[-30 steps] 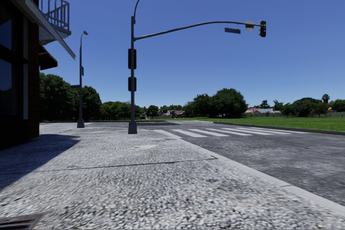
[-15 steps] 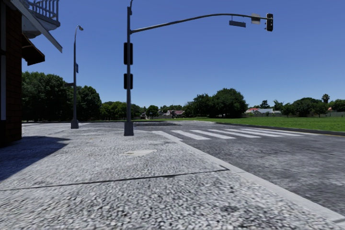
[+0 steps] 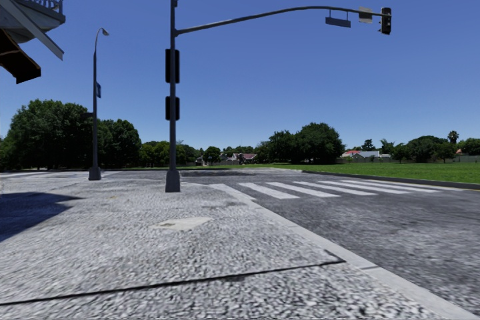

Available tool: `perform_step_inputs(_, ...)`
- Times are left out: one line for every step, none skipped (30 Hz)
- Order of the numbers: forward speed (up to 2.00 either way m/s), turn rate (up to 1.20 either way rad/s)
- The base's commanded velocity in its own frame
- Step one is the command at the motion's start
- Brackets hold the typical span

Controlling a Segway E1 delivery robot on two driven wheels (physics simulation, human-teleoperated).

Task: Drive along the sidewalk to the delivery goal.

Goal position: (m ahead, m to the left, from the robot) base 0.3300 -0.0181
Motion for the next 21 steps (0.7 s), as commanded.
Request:
perform_step_inputs(1.14,0.00)
perform_step_inputs(1.14,0.00)
perform_step_inputs(1.11,0.00)
perform_step_inputs(0.81,0.00)
perform_step_inputs(0.00,0.00)
perform_step_inputs(0.00,0.00)
perform_step_inputs(0.00,0.00)
perform_step_inputs(0.00,0.00)
perform_step_inputs(0.00,0.00)
perform_step_inputs(0.00,0.00)
perform_step_inputs(0.00,0.00)
perform_step_inputs(0.00,0.00)
perform_step_inputs(0.00,0.00)
perform_step_inputs(0.00,0.00)
perform_step_inputs(0.00,0.00)
perform_step_inputs(0.00,0.00)
perform_step_inputs(0.00,0.00)
perform_step_inputs(0.00,0.00)
perform_step_inputs(0.00,0.00)
perform_step_inputs(0.00,0.00)
perform_step_inputs(0.00,0.00)
